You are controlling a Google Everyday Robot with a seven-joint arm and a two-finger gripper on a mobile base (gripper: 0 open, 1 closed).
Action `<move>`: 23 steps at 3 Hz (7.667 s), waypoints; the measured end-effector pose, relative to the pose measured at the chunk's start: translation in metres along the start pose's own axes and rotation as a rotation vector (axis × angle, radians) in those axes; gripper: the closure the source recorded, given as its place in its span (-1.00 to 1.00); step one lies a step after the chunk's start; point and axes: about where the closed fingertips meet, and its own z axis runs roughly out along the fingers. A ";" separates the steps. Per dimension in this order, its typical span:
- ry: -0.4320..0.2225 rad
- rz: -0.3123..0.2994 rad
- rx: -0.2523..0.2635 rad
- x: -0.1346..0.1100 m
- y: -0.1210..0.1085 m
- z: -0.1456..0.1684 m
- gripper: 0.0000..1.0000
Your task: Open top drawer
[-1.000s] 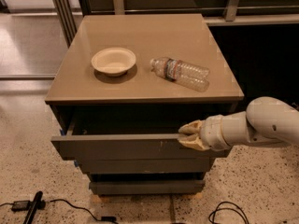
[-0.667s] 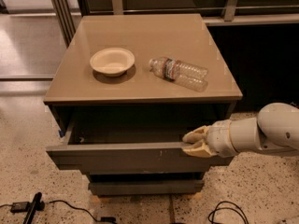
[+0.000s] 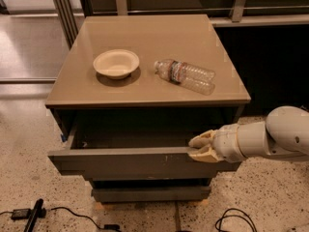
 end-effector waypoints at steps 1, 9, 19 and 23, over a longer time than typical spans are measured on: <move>0.000 0.000 0.000 0.000 0.000 0.000 0.16; 0.001 0.103 -0.013 0.051 0.034 -0.013 0.28; -0.013 0.086 -0.012 0.031 0.040 -0.033 0.29; -0.045 0.075 0.032 0.026 0.070 -0.073 0.65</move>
Offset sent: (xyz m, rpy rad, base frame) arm 0.0000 0.0000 0.0000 0.0000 0.0000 0.0000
